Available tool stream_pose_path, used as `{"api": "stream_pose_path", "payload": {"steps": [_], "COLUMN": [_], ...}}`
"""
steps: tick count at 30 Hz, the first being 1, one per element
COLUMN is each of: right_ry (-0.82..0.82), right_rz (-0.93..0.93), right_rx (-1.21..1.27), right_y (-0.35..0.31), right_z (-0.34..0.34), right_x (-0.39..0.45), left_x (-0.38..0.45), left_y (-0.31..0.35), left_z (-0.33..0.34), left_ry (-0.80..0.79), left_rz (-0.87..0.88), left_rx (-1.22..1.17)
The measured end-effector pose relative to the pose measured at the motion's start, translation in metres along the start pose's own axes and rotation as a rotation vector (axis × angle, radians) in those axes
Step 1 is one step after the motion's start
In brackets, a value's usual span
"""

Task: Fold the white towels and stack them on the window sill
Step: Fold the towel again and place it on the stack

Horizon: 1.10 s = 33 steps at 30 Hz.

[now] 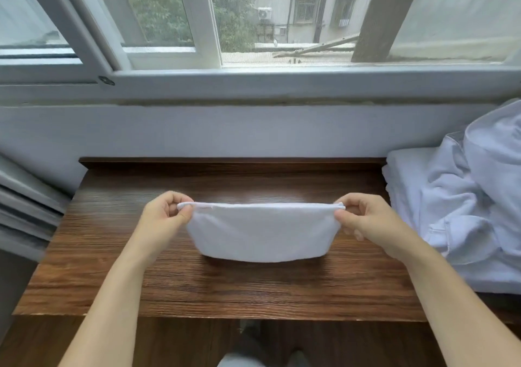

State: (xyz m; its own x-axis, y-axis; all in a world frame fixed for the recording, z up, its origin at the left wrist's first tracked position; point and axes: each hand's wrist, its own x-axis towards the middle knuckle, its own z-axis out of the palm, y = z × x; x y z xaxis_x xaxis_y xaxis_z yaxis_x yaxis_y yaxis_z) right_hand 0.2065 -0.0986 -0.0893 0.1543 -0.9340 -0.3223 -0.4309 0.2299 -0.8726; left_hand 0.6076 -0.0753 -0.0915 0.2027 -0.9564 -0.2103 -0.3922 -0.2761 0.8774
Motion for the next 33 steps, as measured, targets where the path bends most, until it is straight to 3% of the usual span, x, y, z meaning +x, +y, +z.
{"api": "stream_pose_path", "payload": {"steps": [5, 8, 17, 26, 33], "right_ry": [-0.385, -0.356, 0.117, 0.296, 0.268], "right_rz": [0.183, 0.22, 0.33, 0.444, 0.515], "right_rx": [-0.224, -0.195, 0.014, -0.07, 0.165], "right_y": [0.02, 0.034, 0.073, 0.095, 0.085], "right_z": [-0.003, 0.008, 0.048, 0.069, 0.071], "right_x": [-0.005, -0.007, 0.061, 0.107, 0.112], "left_x": [-0.001, -0.004, 0.049, 0.09, 0.094], "left_y": [-0.023, -0.041, -0.077, -0.112, -0.107], "left_z": [-0.008, -0.006, 0.052, 0.088, 0.097], "left_ry": [-0.378, -0.447, -0.051, 0.123, 0.163], "left_rz": [-0.165, -0.204, -0.243, -0.267, -0.362], "left_rx": [0.304, 0.36, 0.137, 0.316, 0.314]}}
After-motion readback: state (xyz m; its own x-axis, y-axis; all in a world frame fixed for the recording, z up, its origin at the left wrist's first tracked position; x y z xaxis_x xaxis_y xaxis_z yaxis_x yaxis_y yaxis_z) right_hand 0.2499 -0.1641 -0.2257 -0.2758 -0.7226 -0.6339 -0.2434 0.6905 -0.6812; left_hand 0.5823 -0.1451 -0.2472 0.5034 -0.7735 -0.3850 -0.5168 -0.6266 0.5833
